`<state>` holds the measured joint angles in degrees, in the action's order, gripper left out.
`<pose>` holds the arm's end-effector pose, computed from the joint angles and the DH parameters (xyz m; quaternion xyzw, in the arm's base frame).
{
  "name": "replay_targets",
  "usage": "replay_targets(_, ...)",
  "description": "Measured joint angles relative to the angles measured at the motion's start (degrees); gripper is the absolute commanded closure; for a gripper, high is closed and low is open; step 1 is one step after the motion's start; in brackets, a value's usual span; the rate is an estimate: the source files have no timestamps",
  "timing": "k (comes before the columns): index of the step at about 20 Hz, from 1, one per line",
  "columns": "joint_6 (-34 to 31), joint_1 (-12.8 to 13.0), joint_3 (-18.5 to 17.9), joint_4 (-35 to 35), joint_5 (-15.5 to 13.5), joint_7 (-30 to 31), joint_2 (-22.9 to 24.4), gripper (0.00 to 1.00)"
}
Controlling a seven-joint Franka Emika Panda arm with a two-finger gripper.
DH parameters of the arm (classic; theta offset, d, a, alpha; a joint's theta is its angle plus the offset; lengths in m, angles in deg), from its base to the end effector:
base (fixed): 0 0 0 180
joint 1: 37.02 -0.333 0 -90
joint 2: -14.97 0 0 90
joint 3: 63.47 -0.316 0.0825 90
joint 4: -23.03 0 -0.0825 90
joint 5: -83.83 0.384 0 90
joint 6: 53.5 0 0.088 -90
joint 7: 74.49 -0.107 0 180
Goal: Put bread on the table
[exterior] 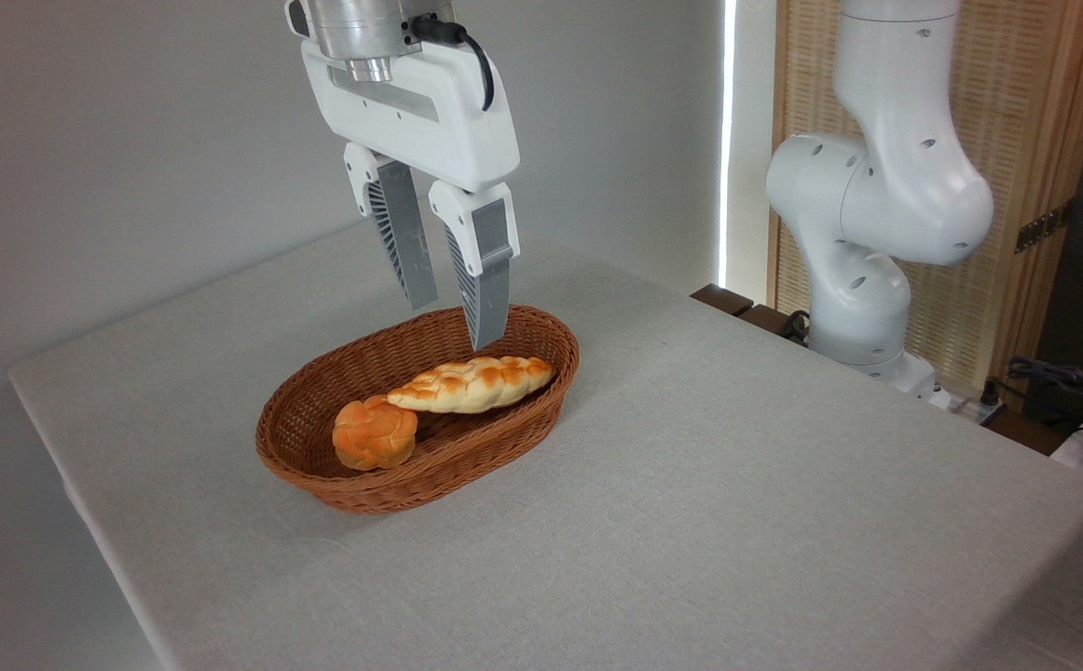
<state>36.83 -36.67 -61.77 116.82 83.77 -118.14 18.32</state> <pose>0.5360 -0.0198 0.6256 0.9215 -0.3883 -0.0010 0.0000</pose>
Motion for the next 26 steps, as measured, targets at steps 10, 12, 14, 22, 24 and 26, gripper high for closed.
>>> replay_targets(10, -0.2, 0.0, 0.0, 0.0, 0.0, 0.0, 0.0, 0.0)
replay_targets(12, -0.2, 0.0, 0.0, 0.0, 0.0, 0.0, 0.0, 0.0)
replay_targets(14, -0.3, 0.0, 0.2, 0.0, 0.0, 0.2, 0.0, 0.0)
replay_targets(22, 1.4, 4.7, 0.9, 2.0, 0.0, 7.6, -0.2, 0.0)
replay_targets(24, 5.1, 6.3, 1.6, 4.1, -0.1, 8.0, -0.4, 0.0)
replay_targets(26, 8.6, 7.0, 3.3, 7.1, -0.1, 8.2, -0.6, 0.0)
